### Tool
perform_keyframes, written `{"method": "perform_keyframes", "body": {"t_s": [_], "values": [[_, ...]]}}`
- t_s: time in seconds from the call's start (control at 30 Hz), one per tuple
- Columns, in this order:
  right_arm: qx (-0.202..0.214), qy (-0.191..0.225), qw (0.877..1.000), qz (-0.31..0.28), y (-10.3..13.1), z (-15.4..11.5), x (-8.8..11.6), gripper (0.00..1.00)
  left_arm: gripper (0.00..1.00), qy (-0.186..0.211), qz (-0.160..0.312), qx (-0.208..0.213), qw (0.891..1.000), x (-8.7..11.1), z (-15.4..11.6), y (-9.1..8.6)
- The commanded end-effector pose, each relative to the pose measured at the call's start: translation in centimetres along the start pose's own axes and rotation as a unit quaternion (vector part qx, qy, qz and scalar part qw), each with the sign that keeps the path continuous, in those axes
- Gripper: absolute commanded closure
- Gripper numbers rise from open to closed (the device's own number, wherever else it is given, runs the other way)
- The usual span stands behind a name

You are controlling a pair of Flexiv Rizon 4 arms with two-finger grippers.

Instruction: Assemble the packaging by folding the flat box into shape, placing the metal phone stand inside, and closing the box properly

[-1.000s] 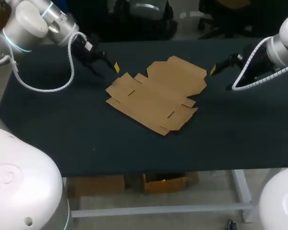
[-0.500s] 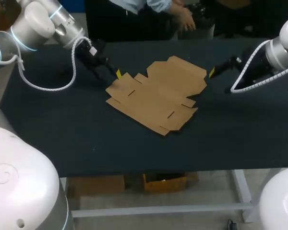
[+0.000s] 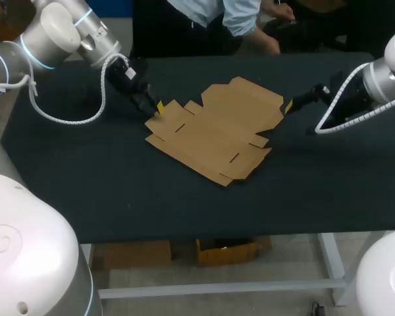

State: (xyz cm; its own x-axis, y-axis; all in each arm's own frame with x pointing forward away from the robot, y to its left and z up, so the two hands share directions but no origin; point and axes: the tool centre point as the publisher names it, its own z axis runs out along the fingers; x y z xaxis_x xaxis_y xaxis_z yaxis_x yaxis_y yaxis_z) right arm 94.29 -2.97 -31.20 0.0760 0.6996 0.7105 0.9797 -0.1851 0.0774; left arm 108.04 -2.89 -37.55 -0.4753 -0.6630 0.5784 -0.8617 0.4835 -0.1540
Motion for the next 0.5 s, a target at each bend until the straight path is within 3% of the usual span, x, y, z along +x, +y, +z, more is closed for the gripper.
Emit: {"method": "perform_keyframes", "body": {"t_s": [0.03, 0.23, 0.5], "values": [[0.014, -0.01, 1.0, -0.02, -0.2, -0.9, 0.0, 0.0, 0.41, 0.003, 0.0, -0.008, 1.0, -0.3, 0.3, -0.4], [0.039, -0.05, 0.996, -0.064, -1.3, -1.3, -0.8, 0.0, 0.42, -0.001, 0.0, -0.006, 1.0, -0.6, 0.9, -0.4], [0.057, -0.051, 0.995, -0.071, -2.1, -1.3, -1.8, 0.0, 0.53, -0.008, -0.002, 0.011, 1.0, -0.8, 1.7, -0.5]]}}
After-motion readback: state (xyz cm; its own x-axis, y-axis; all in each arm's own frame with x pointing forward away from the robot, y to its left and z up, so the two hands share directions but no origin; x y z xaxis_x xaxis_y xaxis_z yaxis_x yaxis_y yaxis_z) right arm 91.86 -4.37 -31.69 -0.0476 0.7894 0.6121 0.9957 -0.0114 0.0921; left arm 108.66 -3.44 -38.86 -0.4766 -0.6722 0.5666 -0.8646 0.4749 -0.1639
